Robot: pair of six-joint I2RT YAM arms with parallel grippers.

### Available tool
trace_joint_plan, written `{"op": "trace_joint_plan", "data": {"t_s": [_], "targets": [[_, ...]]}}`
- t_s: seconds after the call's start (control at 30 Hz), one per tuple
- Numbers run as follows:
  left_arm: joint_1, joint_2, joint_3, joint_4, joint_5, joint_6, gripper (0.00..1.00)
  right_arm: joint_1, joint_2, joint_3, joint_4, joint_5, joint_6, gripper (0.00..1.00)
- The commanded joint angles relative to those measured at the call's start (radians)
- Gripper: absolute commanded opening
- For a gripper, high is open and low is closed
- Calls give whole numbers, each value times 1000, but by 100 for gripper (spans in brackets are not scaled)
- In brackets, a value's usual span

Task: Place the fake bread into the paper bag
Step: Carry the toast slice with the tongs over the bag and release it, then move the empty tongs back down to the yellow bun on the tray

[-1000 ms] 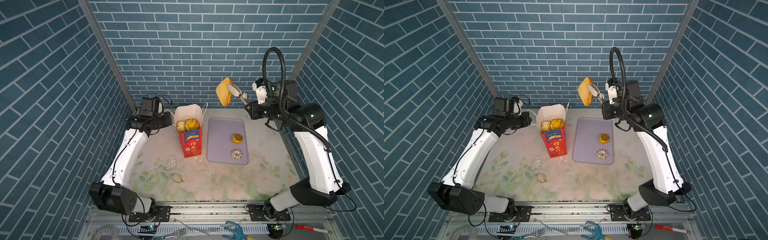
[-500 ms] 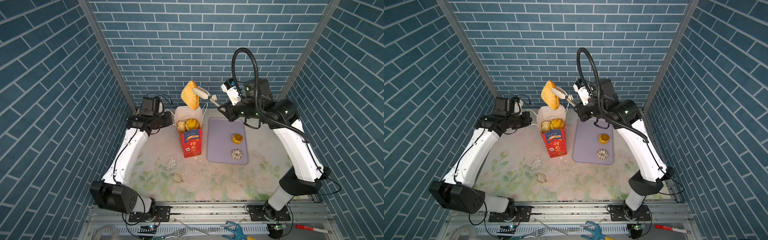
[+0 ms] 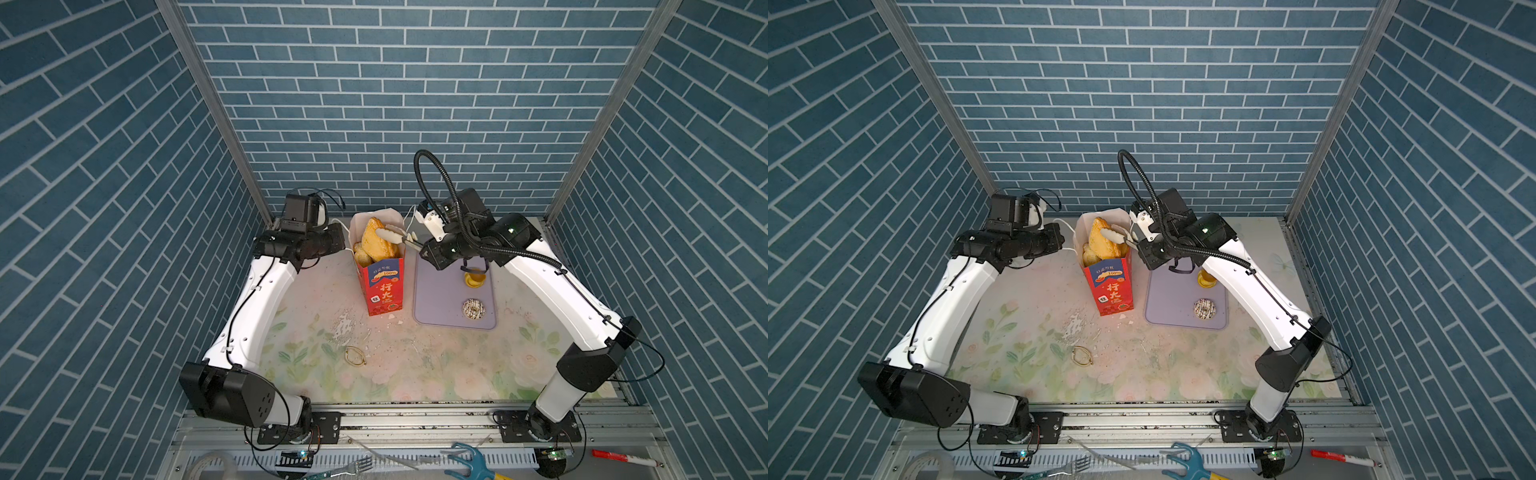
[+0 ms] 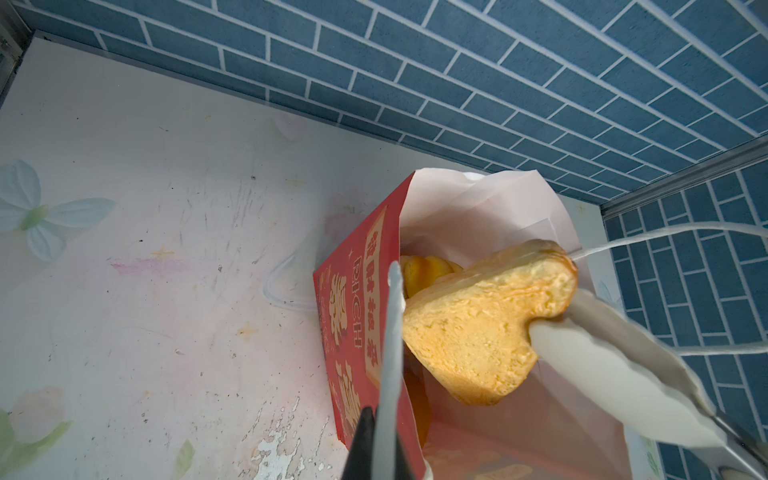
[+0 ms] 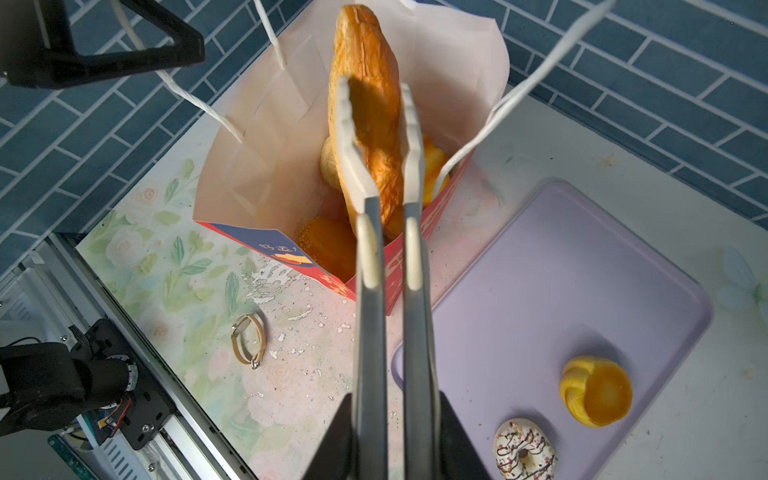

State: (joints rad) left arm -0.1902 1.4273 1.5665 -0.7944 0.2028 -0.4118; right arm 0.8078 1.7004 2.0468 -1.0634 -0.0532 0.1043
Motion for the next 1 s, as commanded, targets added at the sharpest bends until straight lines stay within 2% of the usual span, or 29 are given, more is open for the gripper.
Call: {"op": "trace_joint_plan", "data": {"t_s": [0.0,0.17,0.43,0.63,0.8,0.97], "targets": [[-6,-1,18,-1,0,2,0,9,-12,68,38,47,-10,36],[-5,-2,12,2,1,1,0,8,6,134,1,79,-28,41],[-5,-6,13,4,-2,9,0,8,-15,236,-21,134,-43,41],[-4,6,23,8,6,4,0,-8,-45,310,-116,280,-66,42],[-4,-4,24,-1,-3,9,0,-78,-139,182,-135,326,-20,42],[-5,-9,17,3,-3,8,0,-189,-259,-40,-131,327,55,44]]}}
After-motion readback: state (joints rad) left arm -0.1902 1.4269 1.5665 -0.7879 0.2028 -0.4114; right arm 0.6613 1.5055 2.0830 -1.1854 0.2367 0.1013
